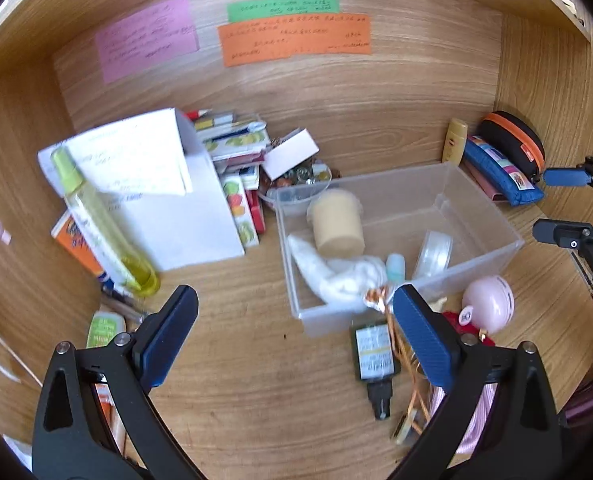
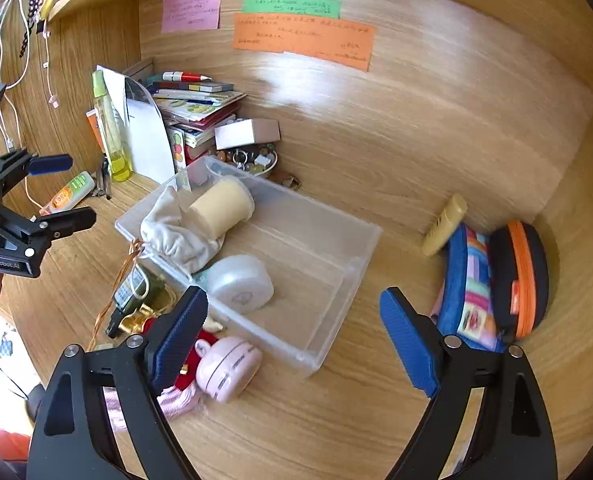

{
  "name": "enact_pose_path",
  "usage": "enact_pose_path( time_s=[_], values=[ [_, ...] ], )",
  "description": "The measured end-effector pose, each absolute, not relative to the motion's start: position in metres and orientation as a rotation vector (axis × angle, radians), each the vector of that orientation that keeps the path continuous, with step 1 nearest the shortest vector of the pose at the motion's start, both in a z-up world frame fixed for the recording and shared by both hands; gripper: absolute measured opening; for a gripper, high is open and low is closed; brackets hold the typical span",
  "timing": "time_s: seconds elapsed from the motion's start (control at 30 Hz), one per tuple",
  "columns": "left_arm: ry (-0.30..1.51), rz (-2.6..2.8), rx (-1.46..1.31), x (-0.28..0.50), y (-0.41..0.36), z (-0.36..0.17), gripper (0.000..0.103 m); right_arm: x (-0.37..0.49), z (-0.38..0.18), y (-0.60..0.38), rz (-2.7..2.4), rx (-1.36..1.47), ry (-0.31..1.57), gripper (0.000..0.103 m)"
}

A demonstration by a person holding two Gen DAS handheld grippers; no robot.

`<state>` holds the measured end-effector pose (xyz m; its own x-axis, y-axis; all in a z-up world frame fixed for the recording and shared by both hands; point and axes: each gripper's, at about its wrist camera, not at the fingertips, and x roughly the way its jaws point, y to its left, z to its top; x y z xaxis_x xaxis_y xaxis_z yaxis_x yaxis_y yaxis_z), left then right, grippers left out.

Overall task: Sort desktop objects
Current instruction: 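Grasp the dark green pump bottle with the left gripper while the right grasps the pink timer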

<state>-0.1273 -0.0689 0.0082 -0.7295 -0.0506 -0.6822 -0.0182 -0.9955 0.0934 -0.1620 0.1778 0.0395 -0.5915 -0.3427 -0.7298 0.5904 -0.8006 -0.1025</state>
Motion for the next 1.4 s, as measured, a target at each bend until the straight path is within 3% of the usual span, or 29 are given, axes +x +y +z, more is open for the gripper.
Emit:
enact_pose_path(
  time_s=[0.27, 0.8, 1.4],
  values=[
    [-0.039, -2.862, 1.233, -0.12, -0.083, -0.019, 0.099, -0.146, 0.017, 0.184, -2.395, 1.023, 0.417, 0.089],
    [0.081, -2.836, 1.413, -0.126, -0.081, -0.074, 0.099, -0.138, -0.038, 0.201, -2.437, 1.11, 0.155, 0.089],
    [0.161, -2.861, 1.508, -0.154, -0.064, -0.1, 0.099, -0.153, -0.075, 0.172, -2.38, 1.177, 0.169, 0.086]
  ],
)
